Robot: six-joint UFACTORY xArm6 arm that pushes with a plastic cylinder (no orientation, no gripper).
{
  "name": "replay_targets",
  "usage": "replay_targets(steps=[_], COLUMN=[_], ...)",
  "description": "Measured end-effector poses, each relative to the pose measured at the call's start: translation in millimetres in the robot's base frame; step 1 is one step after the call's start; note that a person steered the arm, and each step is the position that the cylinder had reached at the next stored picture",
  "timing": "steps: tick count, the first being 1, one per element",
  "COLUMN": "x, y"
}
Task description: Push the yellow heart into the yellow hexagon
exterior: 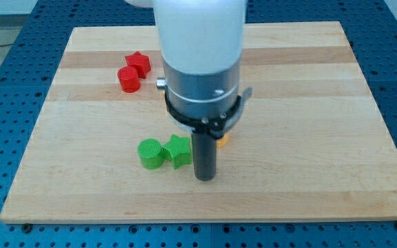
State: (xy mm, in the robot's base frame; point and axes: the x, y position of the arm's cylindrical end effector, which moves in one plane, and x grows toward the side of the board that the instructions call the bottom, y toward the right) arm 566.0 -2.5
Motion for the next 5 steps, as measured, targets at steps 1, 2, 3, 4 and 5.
replay_targets(steps=[1, 2, 3, 4, 5], x=[-5.4, -36.6, -70.7, -91.8, -111.2], y=[11.3, 44.7, 28.0, 5.0, -11.7])
